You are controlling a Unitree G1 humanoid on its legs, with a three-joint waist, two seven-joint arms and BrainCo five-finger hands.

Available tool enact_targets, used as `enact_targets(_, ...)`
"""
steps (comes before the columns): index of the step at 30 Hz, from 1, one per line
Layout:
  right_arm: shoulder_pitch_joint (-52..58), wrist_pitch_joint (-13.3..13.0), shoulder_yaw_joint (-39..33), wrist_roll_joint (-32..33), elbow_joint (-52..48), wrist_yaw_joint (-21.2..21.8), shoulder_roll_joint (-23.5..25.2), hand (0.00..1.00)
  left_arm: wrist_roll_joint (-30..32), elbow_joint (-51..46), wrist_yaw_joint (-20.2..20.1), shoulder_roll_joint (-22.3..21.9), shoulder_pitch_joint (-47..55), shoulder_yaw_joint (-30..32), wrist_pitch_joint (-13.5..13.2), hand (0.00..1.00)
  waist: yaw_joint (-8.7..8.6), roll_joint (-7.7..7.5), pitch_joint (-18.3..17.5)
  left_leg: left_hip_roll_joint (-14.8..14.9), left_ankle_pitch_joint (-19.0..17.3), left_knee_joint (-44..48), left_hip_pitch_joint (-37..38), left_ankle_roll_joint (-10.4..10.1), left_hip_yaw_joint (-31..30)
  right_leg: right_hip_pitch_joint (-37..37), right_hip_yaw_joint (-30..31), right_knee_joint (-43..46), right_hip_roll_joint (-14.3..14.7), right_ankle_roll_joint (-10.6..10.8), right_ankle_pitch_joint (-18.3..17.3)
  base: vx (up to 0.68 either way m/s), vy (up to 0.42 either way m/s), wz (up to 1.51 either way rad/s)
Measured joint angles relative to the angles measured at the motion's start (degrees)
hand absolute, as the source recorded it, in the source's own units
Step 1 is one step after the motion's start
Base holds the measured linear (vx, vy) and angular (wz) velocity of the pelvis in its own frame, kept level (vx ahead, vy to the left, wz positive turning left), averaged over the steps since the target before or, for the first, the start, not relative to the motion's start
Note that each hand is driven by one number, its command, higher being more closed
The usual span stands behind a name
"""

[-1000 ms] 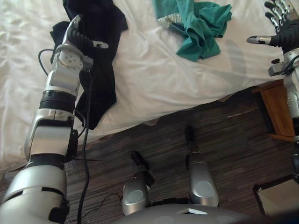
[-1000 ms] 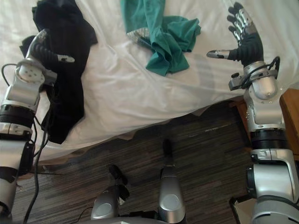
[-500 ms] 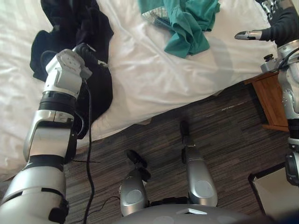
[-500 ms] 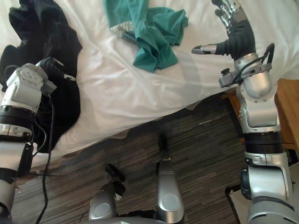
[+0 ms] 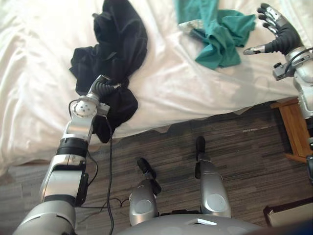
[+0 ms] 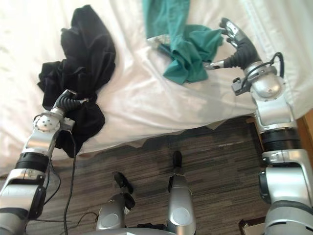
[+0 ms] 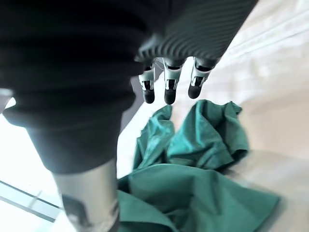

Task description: Tidy the bed and pick cloth on bed and put in laundry

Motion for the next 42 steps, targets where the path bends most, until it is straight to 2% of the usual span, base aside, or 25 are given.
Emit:
enact_targets(2, -2.3, 0.4, 0.5, -1.8, 4.7, -0.1, -2.0, 0.00, 0.0, -3.9, 1.1, 0.0, 3.0, -1.6, -0.3, 1.00, 0.82, 1.14, 0.1, -0.3, 0.3, 0.0, -1.1, 0.3, -2.3, 0.6, -1.5, -0.3, -0.6, 0.0, 0.0, 0.02, 0.013, 0.52)
enact_targets(5, -9.1, 0.6, 5.1, -4.8, 10.8, -0.1, -6.4, 0.00, -2.1, -9.2, 2.0, 0.0, 8.5, -3.0, -0.5, 1.00, 3.02, 3.70, 0.3, -1.0, 0.8, 0.0, -3.1, 0.8, -5.1, 1.5, -3.8, -1.9, -1.4, 0.4, 0.3, 0.01, 0.021, 0.46)
enact_targets(8, -13.6, 1.0, 9.0, -7.6, 15.7, -0.2, -9.2, 0.00, -2.3, -14.0, 2.3, 0.2, 13.6, -3.8, -0.4, 1.00, 5.23, 5.36, 0.4, -1.0, 1.4, -0.2, -4.8, 0.9, -7.2, 1.8, -5.6, -3.2, -1.5, 0.5, 0.6, 0.01, 0.002, 0.32)
enact_targets(13, -19.0, 1.9, 11.3, -7.9, 21.9, -0.9, -11.5, 0.00, -4.5, -19.2, 2.3, 0.4, 20.1, -5.6, 0.7, 1.00, 7.06, 7.85, 1.4, -2.3, 3.2, -2.5, -6.4, 1.5, -9.8, 1.7, -7.6, -4.0, -2.4, 0.9, 0.9, 0.03, 0.009, 0.28)
enact_targets(16, -22.3, 3.8, 13.9, -9.1, 25.6, -0.7, -11.6, 0.00, -4.8, -19.4, 2.2, 0.8, 21.5, -6.6, 0.8, 1.00, 8.79, 8.95, 2.0, -3.1, 3.8, -3.4, -6.7, 1.9, -10.0, 1.6, -8.2, -5.2, -2.9, 1.0, 1.8, 0.03, 0.022, 0.12)
enact_targets(17, -23.8, 5.3, 14.8, -10.5, 27.2, 0.2, -11.6, 1.00, -6.3, -19.6, 2.3, 0.9, 21.6, -7.1, 0.7, 1.00, 8.97, 9.69, 2.3, -3.4, 3.9, -3.5, -7.2, 2.1, -10.7, 1.6, -8.7, -5.2, -3.3, 1.0, 1.8, 0.01, 0.018, 0.21)
enact_targets(19, -26.0, 6.8, 14.9, -13.1, 29.3, 1.1, -12.3, 1.00, -6.8, -20.8, 2.3, 1.8, 22.0, -7.9, 0.5, 1.00, 9.41, 10.62, 2.8, -3.7, 4.4, -3.8, -7.9, 2.2, -11.6, 1.3, -9.3, -5.2, -3.5, 1.0, 1.8, 0.00, 0.015, 0.22)
enact_targets(22, -28.5, 8.1, 12.8, -18.7, 32.0, 5.7, -13.7, 1.00, -6.8, -21.3, 2.3, 3.2, 22.5, -8.3, 0.7, 1.00, 10.14, 10.96, 2.9, -3.8, 4.8, -3.8, -8.6, 2.2, -12.4, 1.0, -9.9, -5.1, -3.6, 1.0, 1.8, -0.01, 0.001, 0.12)
enact_targets(23, -28.3, 8.2, 10.9, -20.6, 32.0, 8.0, -14.0, 1.00, -7.0, -21.3, 2.3, 3.3, 22.8, -8.3, 0.7, 1.00, 10.18, 10.98, 2.9, -3.8, 4.9, -3.8, -8.6, 2.1, -12.9, 1.3, -10.2, -5.1, -3.6, 1.0, 1.8, -0.01, -0.009, 0.10)
enact_targets(25, -26.9, 8.2, 7.9, -21.2, 32.0, 9.2, -14.2, 1.00, -8.2, -21.5, 2.1, 3.4, 23.4, -8.3, 0.7, 1.00, 10.12, 10.99, 2.9, -4.0, 5.0, -3.8, -8.4, 2.2, -13.2, 1.6, -10.5, -5.1, -3.8, 1.0, 1.7, 0.00, -0.006, 0.09)
enact_targets(27, -24.8, 7.9, 5.0, -17.3, 32.1, 9.2, -14.1, 1.00, -9.1, -22.5, 2.0, 3.4, 25.1, -8.0, 0.2, 1.00, 9.96, 10.98, 2.9, -4.3, 5.0, -3.8, -8.1, 2.2, -13.3, 1.9, -10.5, -5.0, -4.1, 1.0, 1.7, 0.00, 0.000, 0.03)
enact_targets(31, -14.4, 4.0, -3.1, -6.9, 31.8, 9.1, -11.7, 1.00, -10.8, -27.1, 1.7, 1.1, 31.7, -6.1, -0.8, 1.00, 9.23, 10.46, 3.2, -4.6, 5.0, -3.8, -4.3, 2.2, -13.3, 5.6, -10.5, -5.0, -4.5, 1.1, 0.9, 0.03, -0.008, -0.01)
enact_targets(33, -5.7, 1.1, -8.0, 2.6, 28.4, 9.2, -7.1, 1.00, -11.7, -28.5, 1.7, -2.4, 35.4, -5.5, -0.7, 1.00, 8.10, 9.44, 3.9, -4.4, 4.9, -3.8, -1.4, 2.1, -12.8, 8.4, -10.3, -5.0, -4.3, 0.8, -0.2, 0.04, -0.027, -0.07)
enact_targets(34, -3.5, 0.6, -9.5, 4.6, 26.9, 9.2, -5.7, 1.00, -12.5, -28.7, 1.7, -3.4, 36.2, -5.5, -0.5, 1.00, 7.67, 9.10, 4.0, -4.3, 4.7, -3.9, -0.9, 1.9, -12.7, 8.8, -10.2, -5.1, -4.2, 0.8, -0.3, 0.03, -0.025, -0.09)
enact_targets(36, 6.4, -1.3, -15.4, 12.9, 19.1, 9.2, 2.1, 1.00, -16.9, -28.4, 0.8, -8.0, 38.8, -6.2, 1.5, 1.00, 6.06, 7.15, 4.2, -3.8, 4.1, -3.9, 1.3, 1.2, -12.3, 10.9, -10.0, -5.3, -3.8, 0.9, -0.4, 0.03, -0.021, -0.11)
enact_targets(37, 9.0, -1.9, -16.3, 14.2, 17.4, 9.2, 4.6, 1.00, -17.7, -27.8, 0.5, -9.2, 39.2, -6.8, 1.9, 1.00, 5.72, 6.34, 3.8, -3.7, 4.0, -3.8, 1.9, 1.1, -11.8, 11.3, -9.7, -5.4, -3.7, 1.0, -0.3, 0.04, -0.020, -0.18)
enact_targets(38, 14.1, -2.5, -16.8, 16.5, 14.2, 9.2, 9.7, 1.00, -18.7, -25.7, -0.2, -11.3, 39.8, -8.4, 2.1, 1.00, 5.33, 4.80, 2.7, -3.5, 3.6, -3.9, 3.2, 1.1, -10.9, 12.5, -9.4, -5.9, -3.4, 1.2, -0.4, 0.06, -0.028, -0.20)
enact_targets(39, 16.6, -2.7, -16.8, 17.2, 12.5, 9.2, 12.4, 1.00, -19.2, -24.6, -0.3, -12.3, 40.1, -9.4, 2.0, 1.00, 5.19, 4.14, 2.0, -3.3, 3.1, -3.9, 4.1, 1.0, -10.7, 13.2, -9.1, -6.1, -3.1, 1.3, -0.5, 0.07, -0.027, -0.25)
enact_targets(41, 26.7, -3.3, -16.6, 19.3, 6.7, 9.2, 21.4, 1.00, -19.7, -20.0, -0.2, -16.0, 40.5, -13.0, 2.1, 1.00, 4.48, 2.10, -1.4, -2.9, 1.3, -3.9, 6.7, 0.9, -9.8, 16.0, -9.1, -7.1, -2.6, 1.6, -0.9, 0.08, -0.014, -0.13)
enact_targets(42, 29.5, -3.3, -16.2, 19.5, 5.4, 9.2, 24.1, 1.00, -19.9, -18.9, -0.2, -16.9, 40.7, -13.5, 2.0, 1.00, 4.21, 1.46, -2.7, -2.9, 0.9, -3.9, 7.4, 0.8, -9.9, 16.8, -9.2, -7.4, -2.5, 1.8, -1.0, 0.11, -0.014, 0.04)
